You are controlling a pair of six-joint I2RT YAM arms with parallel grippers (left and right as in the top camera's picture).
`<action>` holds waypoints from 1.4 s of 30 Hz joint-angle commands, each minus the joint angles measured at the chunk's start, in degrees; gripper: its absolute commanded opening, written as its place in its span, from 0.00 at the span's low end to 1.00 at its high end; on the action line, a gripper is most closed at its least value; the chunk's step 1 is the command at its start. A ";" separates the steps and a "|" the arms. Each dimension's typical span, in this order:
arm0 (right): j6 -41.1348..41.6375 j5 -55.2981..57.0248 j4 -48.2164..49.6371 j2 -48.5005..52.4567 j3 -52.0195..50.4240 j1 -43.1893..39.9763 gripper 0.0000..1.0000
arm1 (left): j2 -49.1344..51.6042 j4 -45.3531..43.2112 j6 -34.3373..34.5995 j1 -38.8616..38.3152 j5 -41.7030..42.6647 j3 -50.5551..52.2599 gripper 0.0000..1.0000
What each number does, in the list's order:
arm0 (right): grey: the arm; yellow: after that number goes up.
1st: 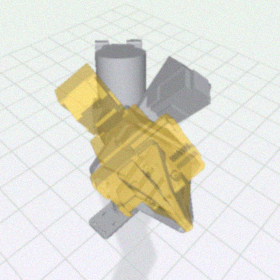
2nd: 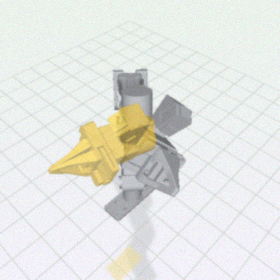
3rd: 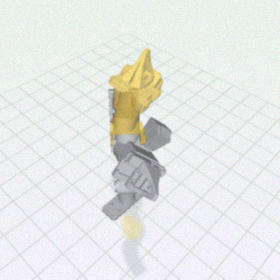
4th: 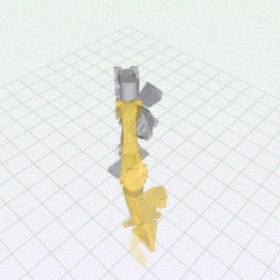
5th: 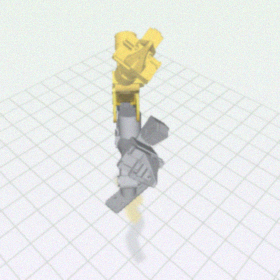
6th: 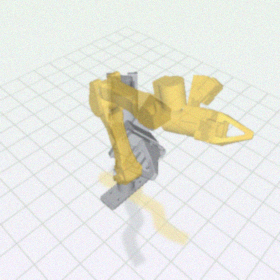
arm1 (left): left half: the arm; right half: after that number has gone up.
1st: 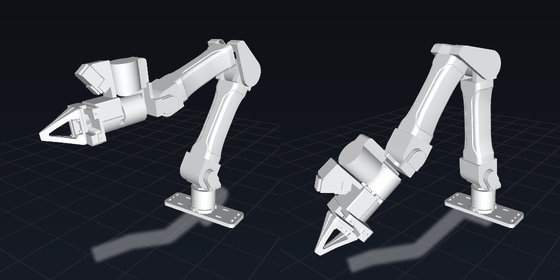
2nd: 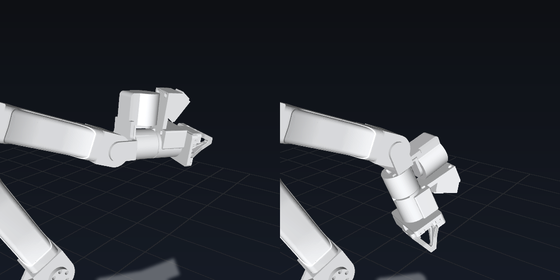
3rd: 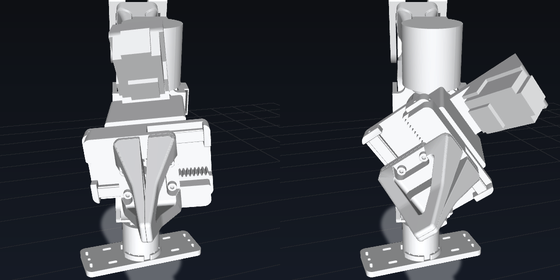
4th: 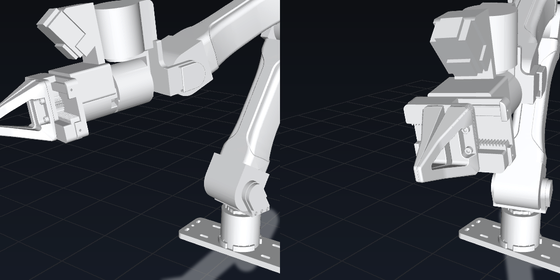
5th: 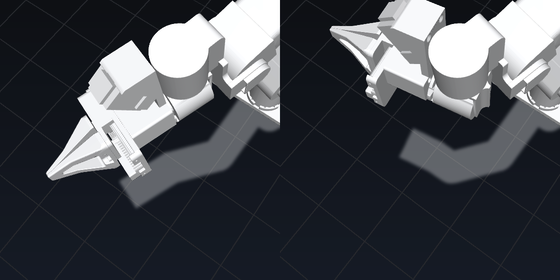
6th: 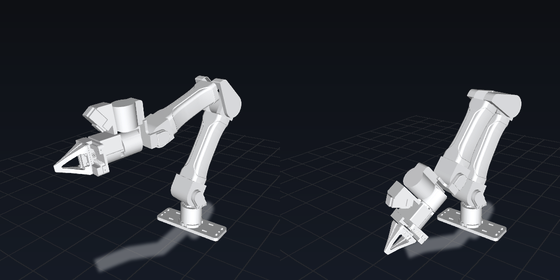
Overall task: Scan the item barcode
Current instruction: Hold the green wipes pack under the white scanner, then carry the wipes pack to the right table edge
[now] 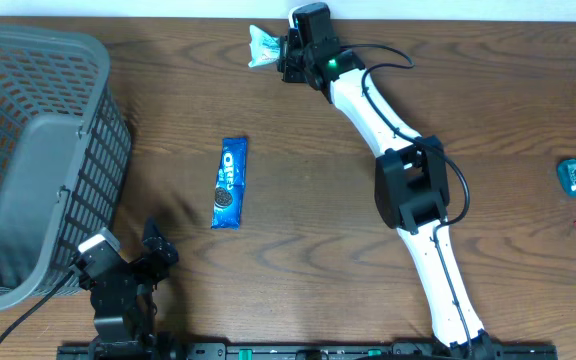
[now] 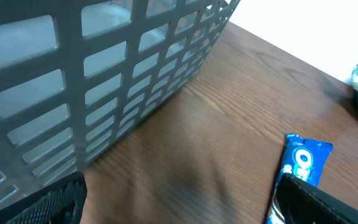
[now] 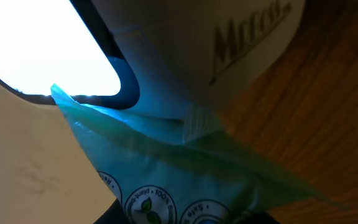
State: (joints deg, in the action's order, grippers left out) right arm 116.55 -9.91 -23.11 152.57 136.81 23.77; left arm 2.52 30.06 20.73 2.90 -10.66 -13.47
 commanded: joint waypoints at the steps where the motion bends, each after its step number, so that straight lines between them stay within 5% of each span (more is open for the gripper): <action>1: 0.17 1.49 -1.64 -3.96 1.20 -2.84 0.01 | -0.04 -0.07 -0.96 0.26 -0.50 -0.11 0.98; 15: -4.28 1.57 -3.04 -6.97 1.22 -6.01 0.01 | -0.04 -0.07 -0.96 0.26 -0.50 -0.11 0.98; 21: -17.88 -1.68 -5.16 -10.93 1.25 -8.85 0.02 | -0.04 -0.07 -0.96 0.26 -0.50 -0.11 0.98; 25: -31.47 2.25 -16.48 -19.34 1.25 -12.52 0.02 | -0.04 -0.07 -0.96 0.26 -0.50 -0.11 0.98; 29: -42.14 22.99 -32.57 -27.89 1.25 -15.23 0.02 | -0.04 -0.07 -0.96 0.26 -0.50 -0.11 0.98; 35: -42.49 47.71 -55.89 -32.72 1.25 -21.75 0.02 | -0.04 -0.07 -0.96 0.26 -0.50 -0.11 0.98; 42: -42.51 51.41 -67.47 -30.42 -3.43 -33.68 0.01 | -0.04 -0.07 -0.96 0.26 -0.50 -0.11 0.98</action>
State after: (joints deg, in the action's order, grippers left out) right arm 75.37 35.42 -90.28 119.11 136.57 -5.85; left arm 2.52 30.06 20.73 2.90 -10.66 -13.47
